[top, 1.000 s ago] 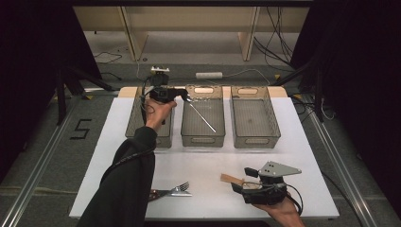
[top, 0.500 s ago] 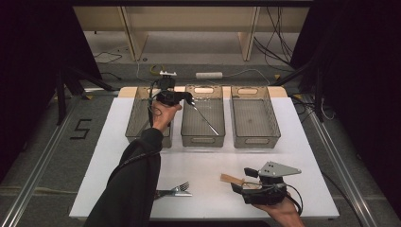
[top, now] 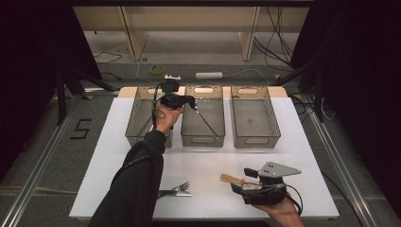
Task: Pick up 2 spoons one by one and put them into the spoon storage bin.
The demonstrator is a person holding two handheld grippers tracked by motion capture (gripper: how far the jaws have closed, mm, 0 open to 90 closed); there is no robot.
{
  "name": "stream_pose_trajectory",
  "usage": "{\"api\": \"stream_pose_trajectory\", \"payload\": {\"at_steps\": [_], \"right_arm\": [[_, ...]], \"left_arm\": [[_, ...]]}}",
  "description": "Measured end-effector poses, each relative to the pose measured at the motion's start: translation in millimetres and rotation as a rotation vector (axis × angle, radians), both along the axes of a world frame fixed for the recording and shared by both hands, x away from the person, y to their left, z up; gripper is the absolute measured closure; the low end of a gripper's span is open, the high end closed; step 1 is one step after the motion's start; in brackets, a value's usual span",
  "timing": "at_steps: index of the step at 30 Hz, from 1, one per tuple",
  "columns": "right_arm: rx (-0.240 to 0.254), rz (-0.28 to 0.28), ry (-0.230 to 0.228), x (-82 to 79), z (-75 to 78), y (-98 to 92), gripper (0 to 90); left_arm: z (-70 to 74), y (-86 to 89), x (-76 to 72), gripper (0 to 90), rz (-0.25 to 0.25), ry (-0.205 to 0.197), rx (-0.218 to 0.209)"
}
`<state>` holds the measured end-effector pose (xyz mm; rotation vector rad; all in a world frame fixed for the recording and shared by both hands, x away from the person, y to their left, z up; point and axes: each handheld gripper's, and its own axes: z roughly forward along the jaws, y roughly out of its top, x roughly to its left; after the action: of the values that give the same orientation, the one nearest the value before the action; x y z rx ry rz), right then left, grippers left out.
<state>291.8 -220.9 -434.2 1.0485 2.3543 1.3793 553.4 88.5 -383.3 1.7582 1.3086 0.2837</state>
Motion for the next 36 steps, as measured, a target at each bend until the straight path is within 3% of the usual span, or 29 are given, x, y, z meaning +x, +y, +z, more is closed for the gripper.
{"api": "stream_pose_trajectory", "payload": {"at_steps": [6, 9, 11, 19, 23, 28, 36], "right_arm": [[-0.001, 0.001, 0.000, 0.0, -0.3, 0.3, 26.8], [-0.002, 0.001, 0.000, -0.1, -0.3, 0.5, 26.8], [-0.001, 0.002, 0.000, 0.0, -0.3, 0.1, 26.8], [-0.003, 0.000, 0.006, 0.1, -0.4, 0.0, 26.8], [-0.003, -0.001, 0.009, 0.5, -0.3, -0.3, 26.8], [-0.010, 0.005, 0.005, 0.9, -0.8, 0.3, 26.8], [-0.023, 0.007, 0.012, 2.0, -0.4, 0.7, 26.8]], "left_arm": [[0.9, -3.2, 0.0, 84.6, -0.024, -0.011, -0.013], [2.4, -3.8, -0.4, 75.5, -0.037, -0.030, -0.038], [4.7, -4.8, -0.9, 68.1, -0.037, -0.038, -0.027], [16.6, -0.7, -9.4, 54.6, -0.060, -0.061, -0.021], [23.3, 3.9, -20.6, 47.0, -0.080, -0.062, -0.035], [25.4, 12.7, -44.4, 37.1, -0.146, -0.059, -0.030], [20.4, 34.6, -82.6, 30.6, -0.205, -0.069, -0.026]]}}
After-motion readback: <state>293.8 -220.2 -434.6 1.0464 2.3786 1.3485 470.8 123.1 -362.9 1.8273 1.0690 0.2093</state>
